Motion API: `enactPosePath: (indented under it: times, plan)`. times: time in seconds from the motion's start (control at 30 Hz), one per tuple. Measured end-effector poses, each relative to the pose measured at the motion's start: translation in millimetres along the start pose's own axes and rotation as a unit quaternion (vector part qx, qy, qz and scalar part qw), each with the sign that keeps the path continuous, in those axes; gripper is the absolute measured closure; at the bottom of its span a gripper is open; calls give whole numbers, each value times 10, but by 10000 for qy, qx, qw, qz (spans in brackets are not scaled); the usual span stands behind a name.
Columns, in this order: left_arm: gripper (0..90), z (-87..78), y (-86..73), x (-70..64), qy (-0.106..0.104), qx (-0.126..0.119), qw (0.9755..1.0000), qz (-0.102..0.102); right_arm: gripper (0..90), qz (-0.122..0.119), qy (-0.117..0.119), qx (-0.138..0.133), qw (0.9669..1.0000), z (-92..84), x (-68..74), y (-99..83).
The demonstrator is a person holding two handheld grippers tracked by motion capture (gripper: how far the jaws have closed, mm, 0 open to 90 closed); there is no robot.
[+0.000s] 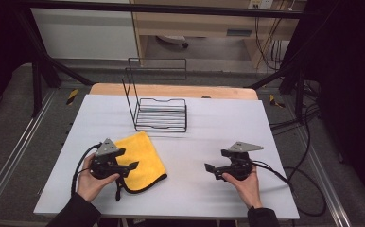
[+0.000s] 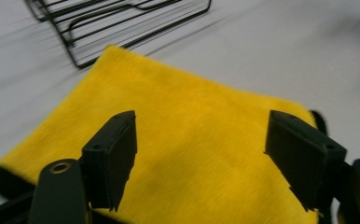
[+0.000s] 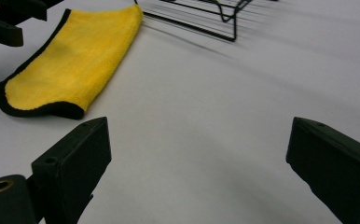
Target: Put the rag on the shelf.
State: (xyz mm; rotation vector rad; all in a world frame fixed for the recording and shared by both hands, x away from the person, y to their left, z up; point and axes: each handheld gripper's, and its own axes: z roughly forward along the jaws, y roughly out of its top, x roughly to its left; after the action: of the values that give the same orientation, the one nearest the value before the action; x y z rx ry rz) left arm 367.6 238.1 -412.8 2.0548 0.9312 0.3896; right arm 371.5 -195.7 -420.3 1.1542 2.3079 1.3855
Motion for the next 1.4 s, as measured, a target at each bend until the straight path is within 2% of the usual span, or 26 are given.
enactPosePath:
  times: [0.1,0.23,0.3,0.33,0.37,0.4,0.43,0.47,0.5,0.57,0.63,0.67,0.77,0.93,1.07,1.17,1.33,1.4]
  plan:
    - [181,-88,-99,123,60,-3,9998,-183,91,-95,118,84,9998,161,162,84]
    - [158,-162,-202,219,133,-27,9994,-313,115,-251,253,201,9992,413,400,203]
    - [148,-183,-234,249,151,-24,9994,-324,139,-308,324,342,9984,557,517,256]
    - [141,-189,-248,260,150,-37,9993,-349,182,-412,407,500,9971,704,616,294]
    - [141,-197,-258,271,146,-33,9992,-360,182,-412,407,500,9971,704,616,294]
    - [135,-201,-267,279,147,-49,9992,-375,208,-440,429,576,9964,775,660,310]
    - [126,-206,-273,287,148,-57,9991,-384,308,-510,498,661,9953,907,730,327]
    - [126,-212,-279,296,147,-53,9992,-378,308,-510,498,661,9953,907,730,327]
    - [126,-216,-284,303,150,-67,9991,-379,371,-496,541,739,9946,1036,772,329]
    - [126,-227,-291,320,169,-103,9990,-406,396,-489,562,804,9940,1094,785,326]
    - [126,-238,-301,344,189,-130,9987,-447,452,-450,624,871,9932,1191,803,309]
    - [126,-242,-307,357,211,-147,9986,-460,495,-334,711,870,9931,1255,808,291]
    - [126,-250,-324,393,243,-214,9982,-498,530,-330,717,909,9927,1294,824,278]
    - [126,-255,-358,459,301,-264,9973,-617,639,-395,766,996,9913,1330,881,273]
    - [126,-261,-379,495,322,-267,9967,-701,738,-223,893,1058,9901,1357,894,250]
    - [126,-260,-384,508,318,-265,9964,-733,854,-104,931,1090,9896,1348,900,258]
    - [126,-270,-393,521,309,-271,9960,-789,884,-16,751,1057,9916,1287,928,263]
    - [127,-274,-396,520,298,-282,9959,-811,885,41,645,1058,9923,1205,953,268]
